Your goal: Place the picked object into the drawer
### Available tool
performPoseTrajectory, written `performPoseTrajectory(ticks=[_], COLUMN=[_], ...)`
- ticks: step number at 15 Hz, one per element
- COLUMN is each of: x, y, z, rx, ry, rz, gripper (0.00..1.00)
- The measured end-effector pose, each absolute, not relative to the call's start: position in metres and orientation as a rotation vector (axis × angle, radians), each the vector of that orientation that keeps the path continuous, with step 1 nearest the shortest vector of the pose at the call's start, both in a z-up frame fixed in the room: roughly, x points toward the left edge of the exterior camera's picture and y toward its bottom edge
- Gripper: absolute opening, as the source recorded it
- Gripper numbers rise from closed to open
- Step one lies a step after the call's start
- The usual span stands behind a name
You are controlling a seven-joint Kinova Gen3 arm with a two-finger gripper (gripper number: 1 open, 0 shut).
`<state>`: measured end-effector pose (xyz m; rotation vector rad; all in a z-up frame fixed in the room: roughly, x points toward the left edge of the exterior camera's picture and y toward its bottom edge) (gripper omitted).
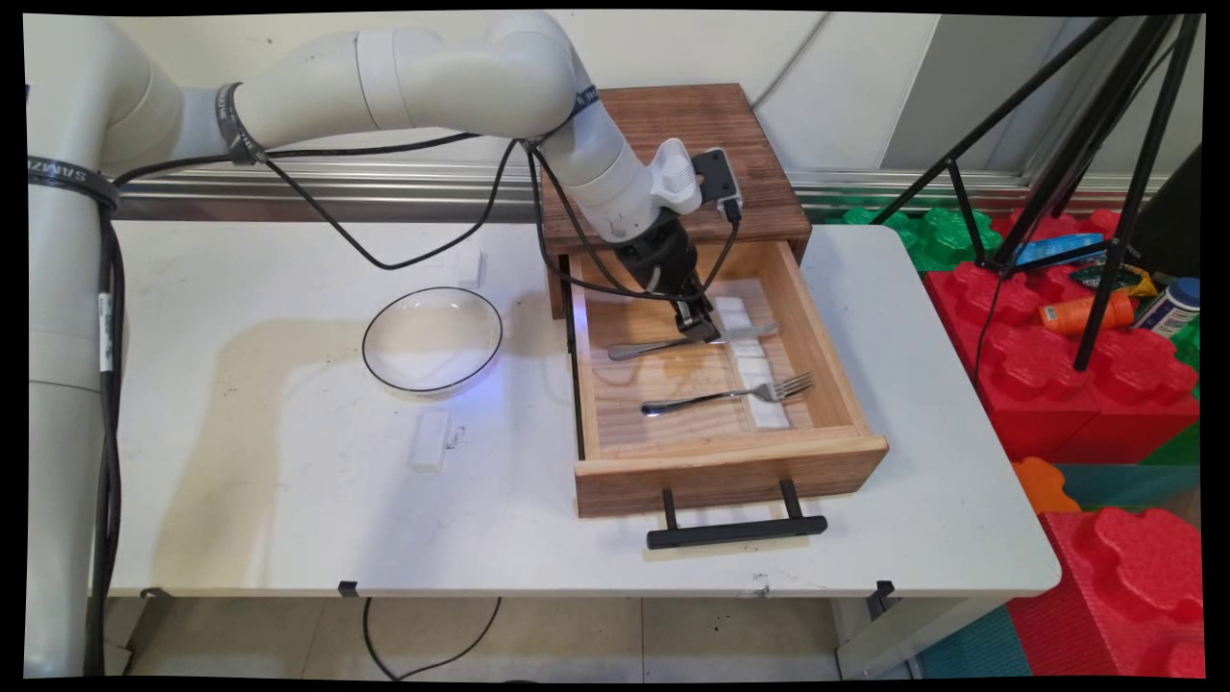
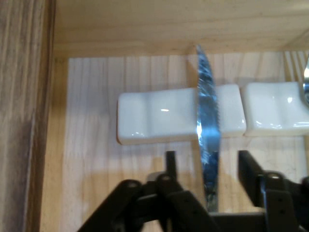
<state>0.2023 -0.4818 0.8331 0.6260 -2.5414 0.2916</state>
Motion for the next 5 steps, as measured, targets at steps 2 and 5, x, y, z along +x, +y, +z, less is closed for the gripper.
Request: performPoseTrajectory(ticks=[2, 5], x=[0.2020, 0.2029], y=[-0.4831, -0.4842], z=[0.8314, 0.8316], rx=[0.625, 0.622], ry=[-2.539, -2.534], rz=[0.300, 0.318], gripper=[1.00, 1.00])
